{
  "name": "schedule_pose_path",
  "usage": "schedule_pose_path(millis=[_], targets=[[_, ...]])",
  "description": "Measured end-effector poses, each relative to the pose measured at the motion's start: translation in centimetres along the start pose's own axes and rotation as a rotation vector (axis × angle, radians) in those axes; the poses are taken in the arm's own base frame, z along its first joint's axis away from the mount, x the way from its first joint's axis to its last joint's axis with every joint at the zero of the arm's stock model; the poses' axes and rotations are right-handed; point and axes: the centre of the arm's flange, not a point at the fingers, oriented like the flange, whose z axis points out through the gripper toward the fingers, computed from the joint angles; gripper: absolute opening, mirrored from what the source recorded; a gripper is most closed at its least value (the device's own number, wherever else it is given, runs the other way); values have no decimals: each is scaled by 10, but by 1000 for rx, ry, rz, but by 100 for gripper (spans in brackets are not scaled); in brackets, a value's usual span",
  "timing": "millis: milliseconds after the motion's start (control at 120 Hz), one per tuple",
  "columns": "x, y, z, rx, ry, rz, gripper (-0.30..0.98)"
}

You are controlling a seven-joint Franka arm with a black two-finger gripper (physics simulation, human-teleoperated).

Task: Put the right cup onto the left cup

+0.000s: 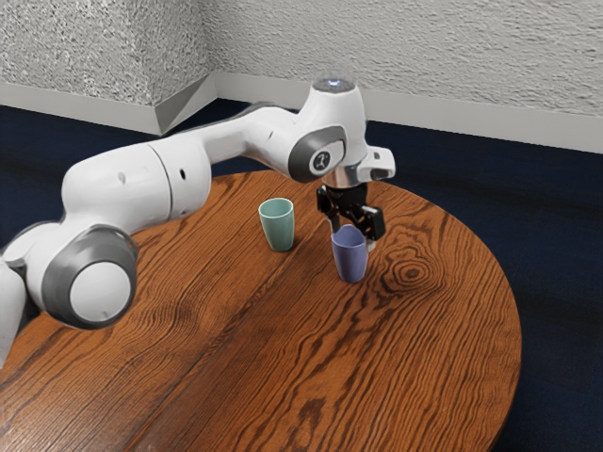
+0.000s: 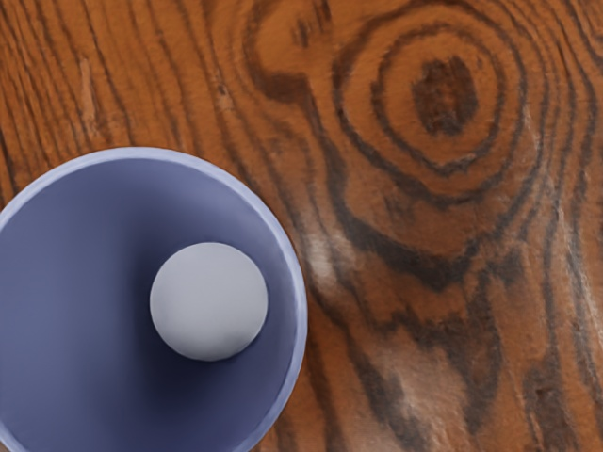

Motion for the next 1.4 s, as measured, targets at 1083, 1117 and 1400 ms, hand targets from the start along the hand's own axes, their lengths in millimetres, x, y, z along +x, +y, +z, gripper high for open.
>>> schedule_pose_path(millis=[1083,1117,1400], targets=[[19,-4,35,-33,102,130,68],[19,-4,36,-32,101,133,68],[18,-5,44,-34,103,151,54]])
